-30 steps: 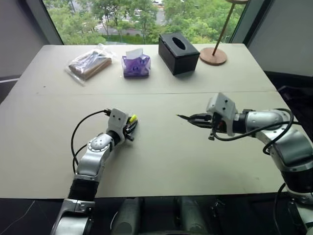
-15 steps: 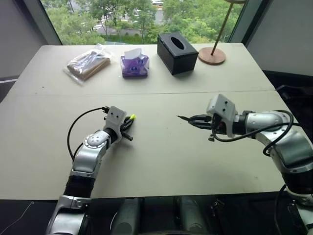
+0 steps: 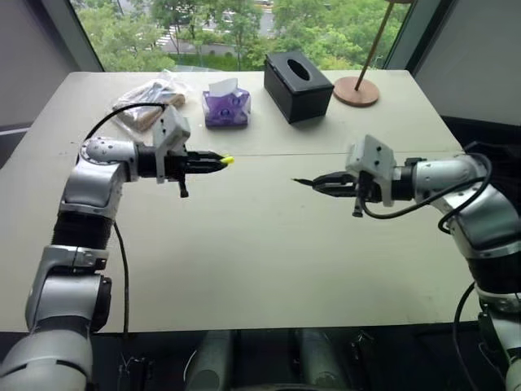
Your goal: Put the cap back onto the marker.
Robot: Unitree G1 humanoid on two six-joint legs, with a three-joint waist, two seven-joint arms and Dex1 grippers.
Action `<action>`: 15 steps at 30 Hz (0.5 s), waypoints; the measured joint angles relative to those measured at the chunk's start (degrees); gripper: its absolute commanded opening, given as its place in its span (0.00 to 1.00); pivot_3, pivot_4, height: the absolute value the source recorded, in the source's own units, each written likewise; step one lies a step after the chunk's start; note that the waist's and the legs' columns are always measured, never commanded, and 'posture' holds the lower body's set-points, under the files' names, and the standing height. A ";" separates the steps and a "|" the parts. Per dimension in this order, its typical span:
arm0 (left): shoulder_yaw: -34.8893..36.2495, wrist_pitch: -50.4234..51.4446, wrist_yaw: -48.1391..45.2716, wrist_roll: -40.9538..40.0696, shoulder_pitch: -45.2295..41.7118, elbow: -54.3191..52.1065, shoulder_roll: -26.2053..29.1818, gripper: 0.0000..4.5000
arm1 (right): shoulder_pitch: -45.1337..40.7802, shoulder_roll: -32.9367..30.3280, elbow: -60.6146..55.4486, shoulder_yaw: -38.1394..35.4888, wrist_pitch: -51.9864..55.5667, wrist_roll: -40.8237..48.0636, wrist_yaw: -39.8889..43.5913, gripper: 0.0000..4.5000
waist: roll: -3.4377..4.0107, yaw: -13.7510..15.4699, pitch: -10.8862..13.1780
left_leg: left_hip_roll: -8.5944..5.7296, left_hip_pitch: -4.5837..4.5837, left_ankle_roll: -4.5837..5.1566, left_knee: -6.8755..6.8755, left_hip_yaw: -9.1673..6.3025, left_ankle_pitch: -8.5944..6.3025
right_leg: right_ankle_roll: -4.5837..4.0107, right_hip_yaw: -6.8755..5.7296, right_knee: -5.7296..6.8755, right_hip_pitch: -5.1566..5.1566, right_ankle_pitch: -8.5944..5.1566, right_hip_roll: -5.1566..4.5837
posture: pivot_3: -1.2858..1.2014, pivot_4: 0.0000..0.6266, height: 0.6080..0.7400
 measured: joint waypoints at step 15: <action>-3.58 -3.09 -5.91 1.02 -3.46 3.72 -6.86 0.00 | -2.50 1.40 -1.36 0.29 1.46 -0.11 0.88 0.00 | 0.00 -0.04 0.00 | 0.04 0.00 0.01 0.04 -0.04 0.01 | 0.01 0.00 0.09 -0.02 0.01 0.06 | 0.52 0.24 1.00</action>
